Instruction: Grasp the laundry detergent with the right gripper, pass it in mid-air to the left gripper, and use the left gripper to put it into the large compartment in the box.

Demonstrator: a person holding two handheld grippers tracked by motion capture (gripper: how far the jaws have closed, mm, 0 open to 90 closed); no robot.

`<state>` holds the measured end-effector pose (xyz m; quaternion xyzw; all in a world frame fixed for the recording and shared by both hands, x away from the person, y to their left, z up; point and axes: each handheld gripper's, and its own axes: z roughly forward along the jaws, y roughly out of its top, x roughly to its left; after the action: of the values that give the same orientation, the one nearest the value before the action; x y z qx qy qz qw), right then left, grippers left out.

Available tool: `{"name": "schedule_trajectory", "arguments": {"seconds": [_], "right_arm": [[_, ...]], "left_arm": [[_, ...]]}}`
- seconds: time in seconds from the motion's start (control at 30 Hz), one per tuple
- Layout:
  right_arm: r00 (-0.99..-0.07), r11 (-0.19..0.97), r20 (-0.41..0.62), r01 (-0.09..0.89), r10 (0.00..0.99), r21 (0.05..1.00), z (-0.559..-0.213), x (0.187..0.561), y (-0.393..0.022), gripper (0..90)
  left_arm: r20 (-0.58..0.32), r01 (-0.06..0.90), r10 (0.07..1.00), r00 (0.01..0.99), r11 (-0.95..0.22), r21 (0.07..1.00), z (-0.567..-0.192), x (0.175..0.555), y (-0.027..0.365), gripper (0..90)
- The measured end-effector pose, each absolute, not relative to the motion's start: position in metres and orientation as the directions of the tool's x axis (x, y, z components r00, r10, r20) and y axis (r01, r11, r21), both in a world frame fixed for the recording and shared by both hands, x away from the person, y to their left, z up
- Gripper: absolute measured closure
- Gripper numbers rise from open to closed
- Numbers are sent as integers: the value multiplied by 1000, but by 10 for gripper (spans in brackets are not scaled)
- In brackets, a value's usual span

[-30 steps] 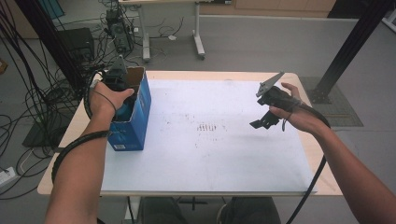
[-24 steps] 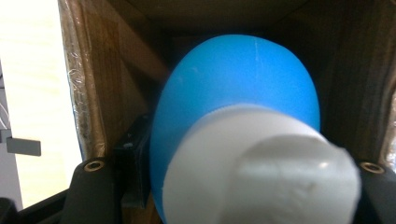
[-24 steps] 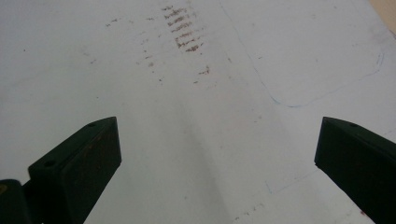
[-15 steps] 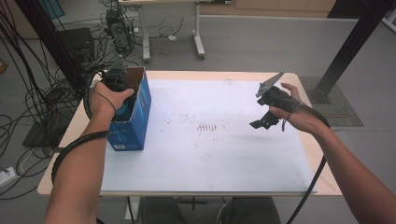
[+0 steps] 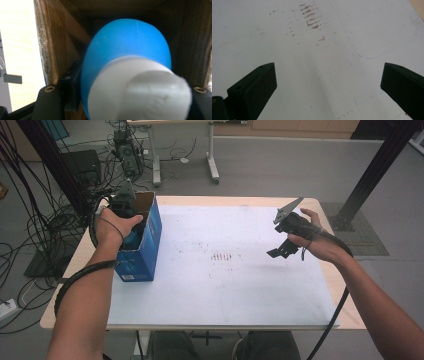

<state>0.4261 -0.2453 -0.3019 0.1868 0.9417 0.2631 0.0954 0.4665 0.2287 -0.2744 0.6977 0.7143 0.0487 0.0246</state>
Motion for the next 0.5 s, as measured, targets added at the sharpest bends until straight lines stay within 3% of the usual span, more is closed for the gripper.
{"name": "schedule_trajectory", "arguments": {"seconds": [0.5], "right_arm": [[-909, 787, -89, 299, 406, 540, -299, 426, -246, 4]], "left_arm": [[51, 988, 999, -17, 9, 152, -250, 460, 226, 262]]}}
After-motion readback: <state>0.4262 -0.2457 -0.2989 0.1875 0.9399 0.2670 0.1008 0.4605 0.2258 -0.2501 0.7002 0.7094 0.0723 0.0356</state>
